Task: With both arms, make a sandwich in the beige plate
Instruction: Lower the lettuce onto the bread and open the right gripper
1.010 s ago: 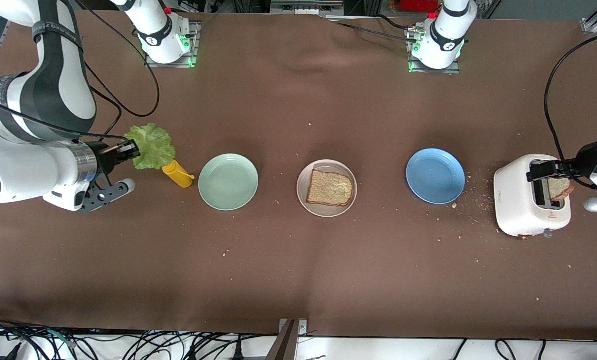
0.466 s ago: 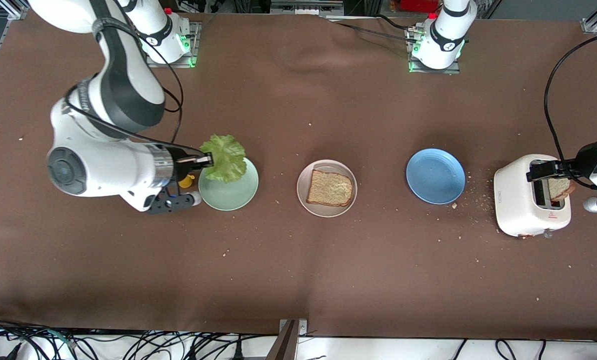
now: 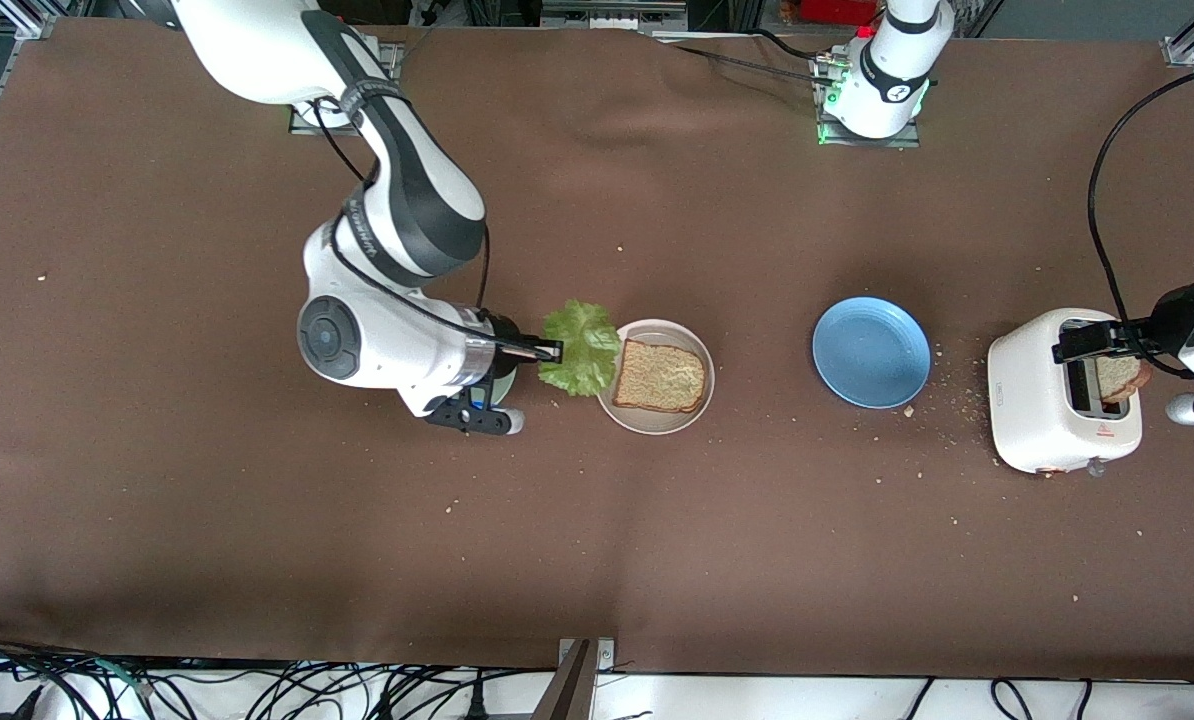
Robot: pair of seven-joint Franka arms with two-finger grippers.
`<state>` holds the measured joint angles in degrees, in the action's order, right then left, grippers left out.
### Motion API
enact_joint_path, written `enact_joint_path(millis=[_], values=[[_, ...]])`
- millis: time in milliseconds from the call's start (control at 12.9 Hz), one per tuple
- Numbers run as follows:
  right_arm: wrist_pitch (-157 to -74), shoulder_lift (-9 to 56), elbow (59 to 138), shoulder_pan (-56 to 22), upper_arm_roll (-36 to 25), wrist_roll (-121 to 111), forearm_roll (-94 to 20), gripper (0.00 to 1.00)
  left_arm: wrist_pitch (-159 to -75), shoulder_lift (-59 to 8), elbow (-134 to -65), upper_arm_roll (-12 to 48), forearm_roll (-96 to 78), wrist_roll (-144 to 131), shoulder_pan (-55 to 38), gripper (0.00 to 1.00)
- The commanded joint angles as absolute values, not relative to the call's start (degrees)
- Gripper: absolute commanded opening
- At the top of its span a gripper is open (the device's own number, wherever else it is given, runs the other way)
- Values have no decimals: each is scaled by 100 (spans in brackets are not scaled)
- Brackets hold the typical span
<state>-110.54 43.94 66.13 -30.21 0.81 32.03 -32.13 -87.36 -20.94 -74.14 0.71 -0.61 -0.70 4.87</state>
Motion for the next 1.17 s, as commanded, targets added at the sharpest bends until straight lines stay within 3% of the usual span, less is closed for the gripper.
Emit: enact_joint_path(millis=[0,388,699,777,854,932,1087], values=[[-12187,4692,6899,-3366,53,3760,-3541,0,-8701,-2057,-7453,70,53,-114,466,100],[-12700,5106,6891,-3454,53,3806,-4639,0,-8701,-2048,-7453,70,53,-114,457,100],[-12990,5413,6864,-3515,53,3736,-4676,0,-8701,-2048,-7453,70,53,-123,457,100],[-12990,5440,6856,-3533,53,3596,-4667,15,-8701,-2048,-7453,70,53,-123,457,100],[-12999,5440,6855,-3542,53,3421,-4667,92,-8701,-2048,-7453,70,53,-123,457,100],[-12990,5423,6847,-3585,35,3341,-4589,100,-8701,-2048,-7453,70,53,-123,457,100],[-12903,5301,6847,-3560,9,3322,-4099,100,-8692,-2048,-7453,70,53,-123,457,100]])
